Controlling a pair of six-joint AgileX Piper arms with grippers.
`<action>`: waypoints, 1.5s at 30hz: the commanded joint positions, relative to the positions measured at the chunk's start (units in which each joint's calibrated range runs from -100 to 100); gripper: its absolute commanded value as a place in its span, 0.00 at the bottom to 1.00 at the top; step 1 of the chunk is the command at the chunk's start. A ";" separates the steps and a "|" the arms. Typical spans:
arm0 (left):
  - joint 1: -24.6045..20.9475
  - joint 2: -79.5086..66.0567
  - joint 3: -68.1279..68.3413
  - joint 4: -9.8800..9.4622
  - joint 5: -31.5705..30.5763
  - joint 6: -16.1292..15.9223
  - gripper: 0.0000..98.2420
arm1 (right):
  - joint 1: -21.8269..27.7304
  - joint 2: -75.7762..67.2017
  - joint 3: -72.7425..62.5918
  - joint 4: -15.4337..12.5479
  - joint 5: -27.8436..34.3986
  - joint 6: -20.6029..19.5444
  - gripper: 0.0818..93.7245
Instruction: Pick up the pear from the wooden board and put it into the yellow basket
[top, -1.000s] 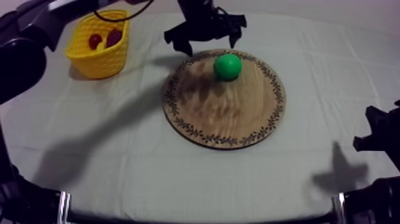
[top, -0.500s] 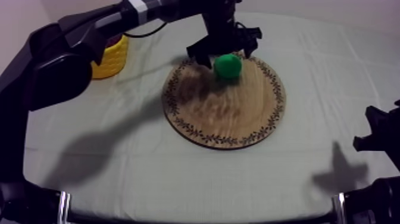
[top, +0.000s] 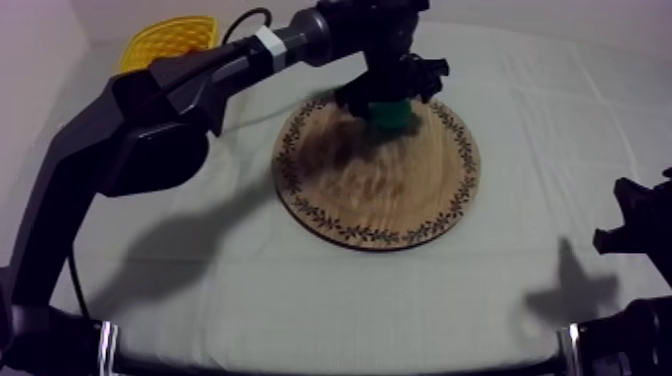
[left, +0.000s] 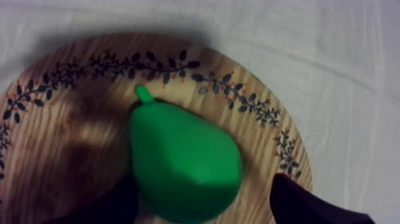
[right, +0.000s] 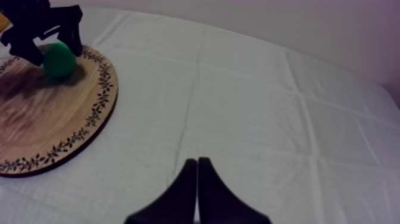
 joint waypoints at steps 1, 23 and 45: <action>0.03 1.37 -1.35 -0.35 0.01 0.01 0.82 | 0.03 -0.05 0.00 0.02 -0.02 0.01 0.00; -0.53 7.28 -5.78 -2.32 0.54 -0.65 0.58 | 0.03 -0.05 0.00 0.02 -0.02 0.01 0.00; -3.76 -21.80 16.30 -1.78 0.58 -4.24 0.46 | 0.03 -0.05 0.00 0.02 -0.02 0.02 0.00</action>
